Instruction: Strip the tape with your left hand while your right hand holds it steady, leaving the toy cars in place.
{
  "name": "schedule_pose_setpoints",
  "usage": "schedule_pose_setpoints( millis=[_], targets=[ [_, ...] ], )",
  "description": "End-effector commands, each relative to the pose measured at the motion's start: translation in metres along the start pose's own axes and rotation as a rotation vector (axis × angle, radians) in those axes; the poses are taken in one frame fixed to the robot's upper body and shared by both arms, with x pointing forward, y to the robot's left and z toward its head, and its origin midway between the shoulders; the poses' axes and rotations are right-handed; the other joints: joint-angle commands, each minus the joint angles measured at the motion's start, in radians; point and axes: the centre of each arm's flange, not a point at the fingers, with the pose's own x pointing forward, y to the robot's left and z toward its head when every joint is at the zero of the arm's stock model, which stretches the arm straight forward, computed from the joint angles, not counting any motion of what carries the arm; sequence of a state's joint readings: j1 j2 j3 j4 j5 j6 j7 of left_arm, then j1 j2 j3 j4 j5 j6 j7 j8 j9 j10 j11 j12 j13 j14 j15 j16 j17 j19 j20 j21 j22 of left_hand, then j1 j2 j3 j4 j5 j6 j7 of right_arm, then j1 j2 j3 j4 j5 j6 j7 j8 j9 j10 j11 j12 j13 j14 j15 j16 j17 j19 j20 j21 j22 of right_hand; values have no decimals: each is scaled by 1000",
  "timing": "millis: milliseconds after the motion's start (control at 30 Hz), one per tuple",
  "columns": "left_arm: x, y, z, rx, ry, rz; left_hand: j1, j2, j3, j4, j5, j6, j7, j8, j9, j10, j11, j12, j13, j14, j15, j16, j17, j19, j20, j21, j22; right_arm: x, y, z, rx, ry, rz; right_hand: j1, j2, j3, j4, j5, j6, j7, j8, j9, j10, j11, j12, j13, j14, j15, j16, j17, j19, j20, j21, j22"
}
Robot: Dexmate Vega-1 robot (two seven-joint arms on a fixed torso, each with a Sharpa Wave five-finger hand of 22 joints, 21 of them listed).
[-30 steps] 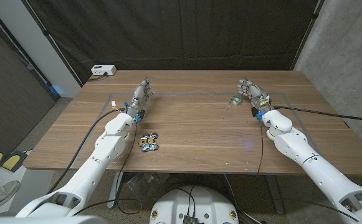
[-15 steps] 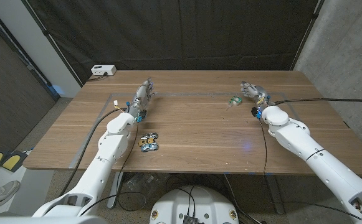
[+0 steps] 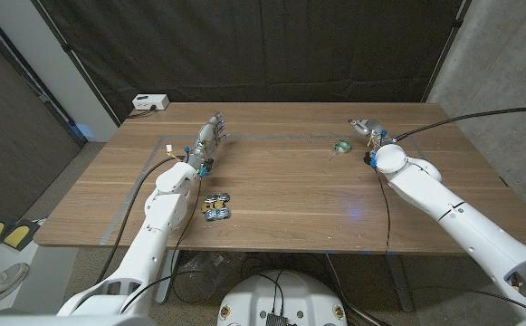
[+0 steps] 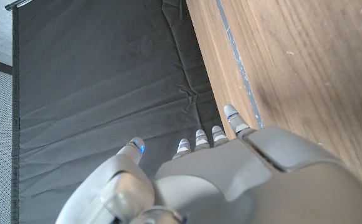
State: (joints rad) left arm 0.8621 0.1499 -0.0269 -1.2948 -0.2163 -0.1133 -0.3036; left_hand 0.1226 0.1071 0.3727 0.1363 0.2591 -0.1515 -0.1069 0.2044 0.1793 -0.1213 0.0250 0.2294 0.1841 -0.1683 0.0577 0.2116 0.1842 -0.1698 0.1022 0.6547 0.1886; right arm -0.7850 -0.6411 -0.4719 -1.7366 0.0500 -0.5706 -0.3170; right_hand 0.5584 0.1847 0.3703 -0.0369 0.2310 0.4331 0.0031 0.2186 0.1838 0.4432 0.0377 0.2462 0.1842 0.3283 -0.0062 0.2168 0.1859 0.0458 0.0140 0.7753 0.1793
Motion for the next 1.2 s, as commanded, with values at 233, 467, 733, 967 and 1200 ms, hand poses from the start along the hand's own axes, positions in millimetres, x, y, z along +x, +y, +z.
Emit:
schedule_pose_setpoints(
  millis=[233, 467, 733, 967, 1200],
  targets=[
    [1, 6, -5, -7, 10, -3, 3, 0, -2, 1, -1, 13, -1, 6, 5, 11, -2, 5, 3, 1, 12, 8, 3, -129, 16, 4, 4, 6, 7, 32, -344, 70, -44, 20, -2, 27, -6, 10, 19, -18, -2, 5, 10, -25, -6, 2, 9, -28, -7, 2, 3, -1, -9, 3],
    [1, 8, -7, -11, 15, -3, 3, -1, -3, 1, -2, 17, -9, 5, 6, 19, 0, 6, 4, 18, 19, 13, 4, -122, 27, 4, 3, 7, 16, 39, -458, 119, -36, 21, -2, 32, -7, 10, 24, -22, -2, 6, 14, -31, -5, 2, 14, -34, -6, 2, 2, 1, -11, 4],
    [1, 11, -8, -13, 15, -3, 2, -1, -4, 2, -2, 20, -9, 5, 6, 20, -1, 5, 4, 24, 19, 14, 5, -117, 30, 4, 3, 10, 23, 44, -534, 165, -27, 33, -5, 47, -17, 11, 32, -30, -3, 6, 24, -42, -4, 2, 28, -49, -5, 1, 12, 6, -9, 5],
    [3, 13, -9, -13, 16, -8, 2, -2, -5, 2, -2, 21, -10, 4, 6, 22, 0, 5, 4, 27, 19, 14, 6, -115, 32, 3, 2, 9, 27, 49, -594, 199, -36, 62, -15, 57, -46, 9, 35, -39, -6, 7, 25, -55, -6, 2, 36, -64, -4, 0, 23, 8, -7, 6],
    [5, 13, -10, -15, 15, -15, 1, -2, -6, 3, -2, 23, -8, 3, 7, 23, 0, 3, 5, 29, 17, 13, 7, -113, 33, 1, 2, 8, 29, 50, -623, 236, -17, 85, -30, 58, -74, 4, 33, -48, -10, 8, 25, -59, -9, 3, 39, -74, -4, -1, 30, 12, -6, 7]
  ],
)
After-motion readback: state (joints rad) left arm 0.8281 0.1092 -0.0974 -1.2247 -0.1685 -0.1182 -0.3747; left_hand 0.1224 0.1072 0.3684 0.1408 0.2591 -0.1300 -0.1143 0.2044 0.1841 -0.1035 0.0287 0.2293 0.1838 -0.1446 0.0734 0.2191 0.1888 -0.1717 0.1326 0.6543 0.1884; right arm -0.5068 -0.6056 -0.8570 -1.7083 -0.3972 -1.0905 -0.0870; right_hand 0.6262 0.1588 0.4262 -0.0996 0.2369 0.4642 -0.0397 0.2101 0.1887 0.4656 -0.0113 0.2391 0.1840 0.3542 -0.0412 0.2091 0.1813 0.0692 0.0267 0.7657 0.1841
